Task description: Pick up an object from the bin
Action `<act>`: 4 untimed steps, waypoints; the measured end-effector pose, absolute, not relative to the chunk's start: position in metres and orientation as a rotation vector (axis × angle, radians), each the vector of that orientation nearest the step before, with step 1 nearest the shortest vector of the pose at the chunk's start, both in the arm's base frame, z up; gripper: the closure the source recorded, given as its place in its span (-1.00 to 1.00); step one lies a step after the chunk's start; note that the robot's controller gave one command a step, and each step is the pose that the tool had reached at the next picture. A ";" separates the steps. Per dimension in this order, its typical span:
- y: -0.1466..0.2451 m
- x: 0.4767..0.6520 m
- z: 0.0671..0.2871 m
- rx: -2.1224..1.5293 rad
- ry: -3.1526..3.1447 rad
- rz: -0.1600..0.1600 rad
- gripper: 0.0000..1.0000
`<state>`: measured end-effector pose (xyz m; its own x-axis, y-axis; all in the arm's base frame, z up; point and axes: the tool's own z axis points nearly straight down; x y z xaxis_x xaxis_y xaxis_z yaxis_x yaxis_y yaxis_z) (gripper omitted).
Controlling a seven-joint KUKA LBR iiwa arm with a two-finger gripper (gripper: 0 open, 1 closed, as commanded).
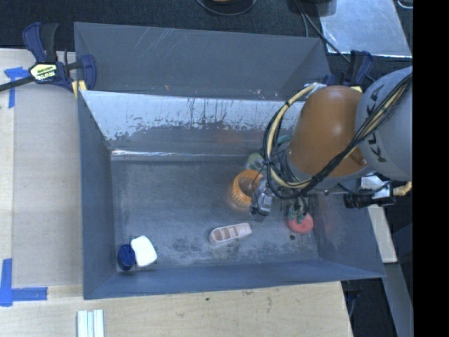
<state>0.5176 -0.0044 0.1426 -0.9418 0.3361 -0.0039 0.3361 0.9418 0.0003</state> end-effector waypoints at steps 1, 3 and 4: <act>-0.005 0.518 0.143 0.536 3.091 -0.001 -1.00; 0.001 0.595 0.076 0.566 3.077 0.001 -1.00; -0.027 0.578 0.072 0.743 3.046 0.001 1.00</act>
Offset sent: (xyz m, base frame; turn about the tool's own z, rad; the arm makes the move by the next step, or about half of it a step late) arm 0.0000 0.0000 0.0000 0.0000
